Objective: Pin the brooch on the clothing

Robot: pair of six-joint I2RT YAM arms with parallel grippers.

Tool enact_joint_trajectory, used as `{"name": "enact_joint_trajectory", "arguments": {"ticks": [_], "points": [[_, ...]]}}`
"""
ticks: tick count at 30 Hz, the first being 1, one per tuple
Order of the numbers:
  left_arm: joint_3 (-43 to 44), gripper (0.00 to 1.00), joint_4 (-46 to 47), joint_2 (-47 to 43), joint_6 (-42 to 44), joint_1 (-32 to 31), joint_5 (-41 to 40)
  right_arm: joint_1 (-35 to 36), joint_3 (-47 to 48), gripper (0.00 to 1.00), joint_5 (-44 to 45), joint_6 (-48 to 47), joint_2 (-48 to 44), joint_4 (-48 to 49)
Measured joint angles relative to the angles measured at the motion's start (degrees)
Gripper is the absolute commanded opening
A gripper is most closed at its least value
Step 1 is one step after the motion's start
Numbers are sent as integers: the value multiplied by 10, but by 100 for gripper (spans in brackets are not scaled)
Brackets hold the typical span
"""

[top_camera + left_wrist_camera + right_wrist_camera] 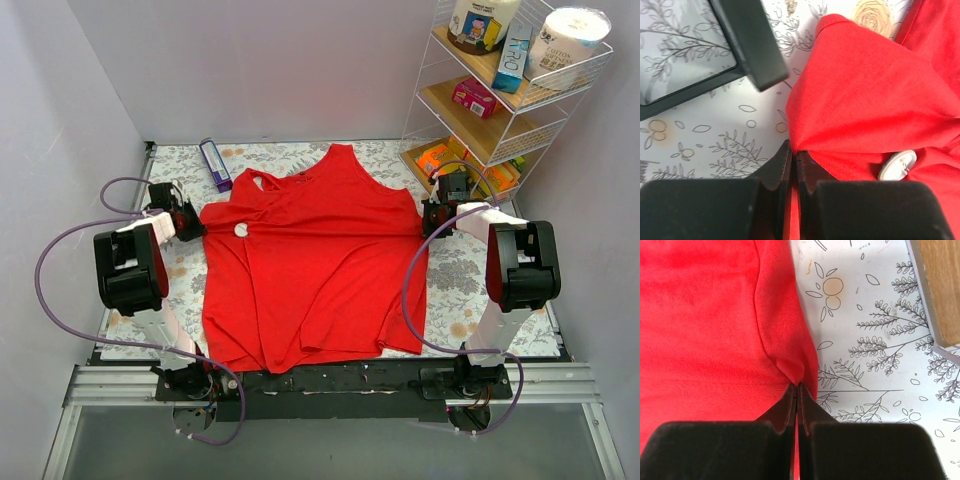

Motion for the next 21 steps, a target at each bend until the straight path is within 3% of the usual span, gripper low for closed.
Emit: {"name": "enact_joint_trajectory", "arguments": {"ticks": [21], "points": [[-38,0,-12,-51,0,13,-49,-11,3,1,14,-9,-5,-25]]}}
